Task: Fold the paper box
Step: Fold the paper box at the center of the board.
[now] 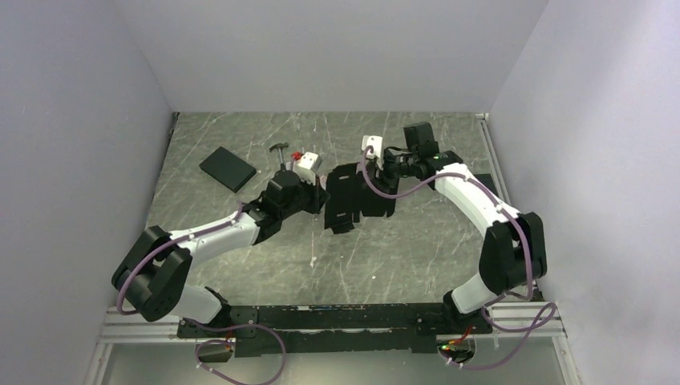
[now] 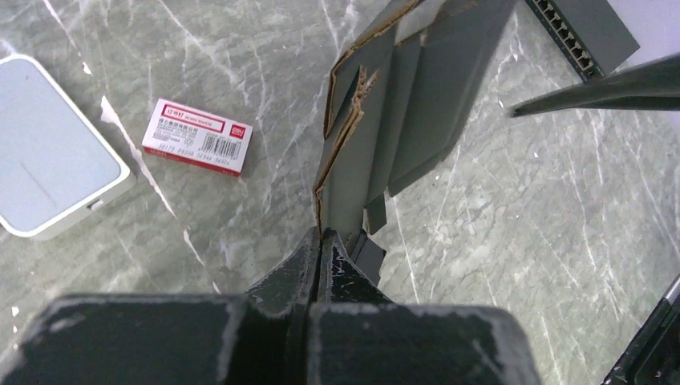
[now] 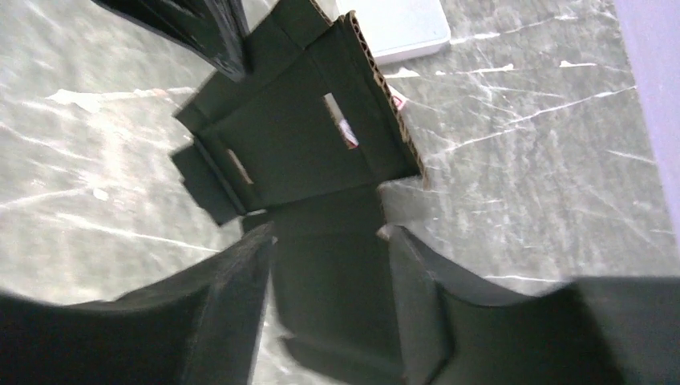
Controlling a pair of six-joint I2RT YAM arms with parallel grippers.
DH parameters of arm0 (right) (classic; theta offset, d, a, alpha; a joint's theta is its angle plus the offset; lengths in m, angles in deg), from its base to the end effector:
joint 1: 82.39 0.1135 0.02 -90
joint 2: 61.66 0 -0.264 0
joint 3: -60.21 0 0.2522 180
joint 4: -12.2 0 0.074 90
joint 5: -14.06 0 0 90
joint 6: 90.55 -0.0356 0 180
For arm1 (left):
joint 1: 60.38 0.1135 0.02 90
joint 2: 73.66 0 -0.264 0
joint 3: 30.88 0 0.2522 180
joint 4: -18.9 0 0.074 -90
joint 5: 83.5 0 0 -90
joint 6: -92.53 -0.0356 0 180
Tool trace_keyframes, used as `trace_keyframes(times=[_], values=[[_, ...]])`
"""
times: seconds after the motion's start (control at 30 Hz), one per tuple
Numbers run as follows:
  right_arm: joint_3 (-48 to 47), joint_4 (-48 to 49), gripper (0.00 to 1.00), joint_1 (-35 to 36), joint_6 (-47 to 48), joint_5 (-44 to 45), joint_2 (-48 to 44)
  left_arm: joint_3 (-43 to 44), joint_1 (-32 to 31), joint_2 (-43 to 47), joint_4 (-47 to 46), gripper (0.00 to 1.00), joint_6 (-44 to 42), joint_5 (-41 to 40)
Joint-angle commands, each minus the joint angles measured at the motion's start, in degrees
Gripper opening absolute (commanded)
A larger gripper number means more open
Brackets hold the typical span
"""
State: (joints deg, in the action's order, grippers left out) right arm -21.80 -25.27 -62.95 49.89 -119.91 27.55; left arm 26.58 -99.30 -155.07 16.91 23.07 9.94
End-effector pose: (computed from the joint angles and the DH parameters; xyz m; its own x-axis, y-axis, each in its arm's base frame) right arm 0.3100 0.1356 0.2758 0.1214 -0.5456 -0.8292 -0.9602 0.1472 -0.2374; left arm 0.2419 -0.1981 0.2312 -0.5077 -0.0402 -0.8606 0.5257 0.7769 -0.3464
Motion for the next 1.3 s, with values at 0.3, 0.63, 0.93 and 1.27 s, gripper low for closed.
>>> trace_keyframes(times=[0.3,0.63,0.93,1.27], values=[[16.1,22.0,0.95,-21.1,-37.3,-21.0,-15.3,-10.5,2.8,10.5,-23.2,0.0,11.9,0.3],[13.5,28.6,1.0,-22.3,-43.4,-22.0,-5.3,-12.4,3.2,12.2,-30.5,0.0,15.0,9.1],[16.3,43.9,0.55,-21.1,-57.4,-32.2,-7.3,-12.8,3.8,12.4,-32.1,0.0,17.6,11.0],[-1.9,-16.7,0.0,-20.8,-3.1,-24.3,-8.9,-6.4,11.1,19.0,-3.8,0.73,10.5,15.7]])
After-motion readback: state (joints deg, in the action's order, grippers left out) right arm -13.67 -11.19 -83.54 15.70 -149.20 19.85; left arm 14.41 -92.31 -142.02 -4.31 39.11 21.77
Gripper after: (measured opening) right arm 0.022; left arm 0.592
